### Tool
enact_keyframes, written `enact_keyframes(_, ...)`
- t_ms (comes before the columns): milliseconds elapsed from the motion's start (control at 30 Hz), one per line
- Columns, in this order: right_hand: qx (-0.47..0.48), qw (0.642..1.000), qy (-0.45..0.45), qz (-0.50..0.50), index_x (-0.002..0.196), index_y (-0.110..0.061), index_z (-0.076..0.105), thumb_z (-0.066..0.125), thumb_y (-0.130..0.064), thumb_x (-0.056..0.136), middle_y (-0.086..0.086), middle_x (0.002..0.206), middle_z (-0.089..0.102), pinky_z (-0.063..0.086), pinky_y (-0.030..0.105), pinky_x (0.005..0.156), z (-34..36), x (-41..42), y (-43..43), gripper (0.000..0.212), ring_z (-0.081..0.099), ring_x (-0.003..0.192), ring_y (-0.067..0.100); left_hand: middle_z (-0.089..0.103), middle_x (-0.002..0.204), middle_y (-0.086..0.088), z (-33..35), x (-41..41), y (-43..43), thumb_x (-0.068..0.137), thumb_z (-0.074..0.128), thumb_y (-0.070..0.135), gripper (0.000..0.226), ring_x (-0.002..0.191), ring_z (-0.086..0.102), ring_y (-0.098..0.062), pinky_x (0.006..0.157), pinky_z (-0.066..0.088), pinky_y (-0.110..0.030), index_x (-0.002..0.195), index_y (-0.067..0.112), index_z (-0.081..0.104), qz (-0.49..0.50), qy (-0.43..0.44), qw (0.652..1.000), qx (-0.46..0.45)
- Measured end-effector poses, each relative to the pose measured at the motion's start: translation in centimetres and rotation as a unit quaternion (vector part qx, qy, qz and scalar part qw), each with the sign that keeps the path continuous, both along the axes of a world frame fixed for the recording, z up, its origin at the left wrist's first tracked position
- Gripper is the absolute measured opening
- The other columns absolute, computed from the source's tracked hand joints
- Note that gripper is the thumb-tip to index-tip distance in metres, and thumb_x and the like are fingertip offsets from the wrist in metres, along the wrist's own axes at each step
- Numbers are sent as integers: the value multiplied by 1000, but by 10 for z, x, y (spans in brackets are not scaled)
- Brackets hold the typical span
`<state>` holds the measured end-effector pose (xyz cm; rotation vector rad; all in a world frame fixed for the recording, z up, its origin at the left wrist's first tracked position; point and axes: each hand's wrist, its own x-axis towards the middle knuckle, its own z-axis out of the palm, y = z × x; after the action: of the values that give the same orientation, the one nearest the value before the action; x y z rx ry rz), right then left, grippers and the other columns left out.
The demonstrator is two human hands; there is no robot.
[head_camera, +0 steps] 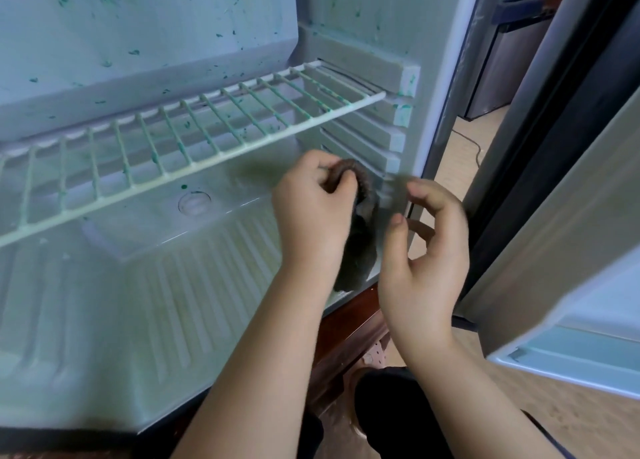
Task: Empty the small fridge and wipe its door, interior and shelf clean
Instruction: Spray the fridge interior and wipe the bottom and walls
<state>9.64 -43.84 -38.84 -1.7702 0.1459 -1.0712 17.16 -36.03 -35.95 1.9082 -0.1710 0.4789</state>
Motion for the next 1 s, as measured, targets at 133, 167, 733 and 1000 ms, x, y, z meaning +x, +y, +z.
enact_keyframes(133, -33, 999, 2, 1, 121, -2, 52, 51, 10, 85, 8, 130, 53, 41, 38, 104, -6, 1, -6, 37, 47, 127, 15, 74, 101, -2, -15, -9, -24, 84, 60, 15, 24, 95, 68, -14, 91, 52, -28, 101, 8, 75, -18, -53, 998, 27)
enact_keyframes(167, -42, 999, 11, -3, 125, 0, 49, 51, 11, 86, 11, 137, 48, 36, 34, 109, -8, 2, -5, 41, 42, 133, 17, 72, 109, -4, -19, -12, -25, 85, 60, 14, 26, 101, 65, -13, 95, 47, -20, 105, 6, 74, -11, -73, 996, 48)
enact_keyframes(733, 123, 985, 90, 80, 151, -16, 24, 27, -14, 95, -22, 148, 29, 25, 7, 107, -4, 3, -9, 56, 25, 134, -16, 70, 87, 3, -23, -28, -34, 83, 58, 15, 19, 82, 67, -12, 72, 55, -33, 90, 13, 76, -152, -104, 979, 89)
enact_keyframes(1000, 69, 995, 55, 56, 145, -29, 20, 34, -15, 98, -15, 154, 23, 18, 13, 113, -3, -6, -3, 51, 18, 142, -6, 70, 81, 12, 21, -20, -32, 80, 75, 5, 23, 81, 69, -3, 77, 53, -21, 80, 25, 65, -60, -85, 984, -141)
